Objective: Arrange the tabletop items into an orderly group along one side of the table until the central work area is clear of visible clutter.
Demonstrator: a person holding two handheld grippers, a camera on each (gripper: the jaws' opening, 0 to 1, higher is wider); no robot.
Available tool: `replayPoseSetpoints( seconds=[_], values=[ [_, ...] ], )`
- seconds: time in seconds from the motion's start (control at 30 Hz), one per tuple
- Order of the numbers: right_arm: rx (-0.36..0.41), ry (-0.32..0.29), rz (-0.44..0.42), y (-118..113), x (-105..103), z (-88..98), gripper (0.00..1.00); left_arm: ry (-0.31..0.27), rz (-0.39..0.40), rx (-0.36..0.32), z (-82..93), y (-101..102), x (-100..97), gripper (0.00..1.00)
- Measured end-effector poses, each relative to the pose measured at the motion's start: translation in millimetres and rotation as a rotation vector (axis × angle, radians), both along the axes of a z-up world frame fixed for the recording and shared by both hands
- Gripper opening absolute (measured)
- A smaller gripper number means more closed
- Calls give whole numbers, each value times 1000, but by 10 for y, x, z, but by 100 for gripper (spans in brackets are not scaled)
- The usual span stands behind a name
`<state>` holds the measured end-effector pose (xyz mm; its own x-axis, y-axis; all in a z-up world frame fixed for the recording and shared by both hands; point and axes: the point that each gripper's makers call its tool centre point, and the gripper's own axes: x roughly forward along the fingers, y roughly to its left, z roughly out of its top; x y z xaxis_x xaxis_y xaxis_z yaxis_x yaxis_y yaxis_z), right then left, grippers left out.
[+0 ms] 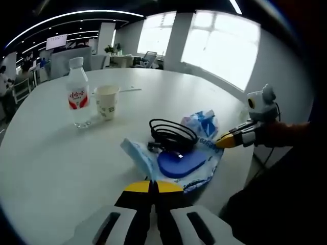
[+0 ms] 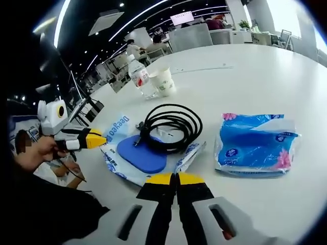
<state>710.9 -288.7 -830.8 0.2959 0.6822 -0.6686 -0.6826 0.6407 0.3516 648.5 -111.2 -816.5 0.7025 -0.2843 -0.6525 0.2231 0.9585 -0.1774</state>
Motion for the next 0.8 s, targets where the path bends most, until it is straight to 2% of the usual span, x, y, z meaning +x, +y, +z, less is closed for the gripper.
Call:
replayPoseSetpoints(
  seconds=[0.17,0.57,0.8],
  values=[
    [12,-14,10,-10,-57,180,0,9,-8,1,77,-46,-89,0],
    [34,-45,56,4,-179,464,0,18,-9,-4,190,-49,-293,0],
    [61,-97,100,131,-173,768,0,3,2,3,434,-22,-322,0]
  ],
)
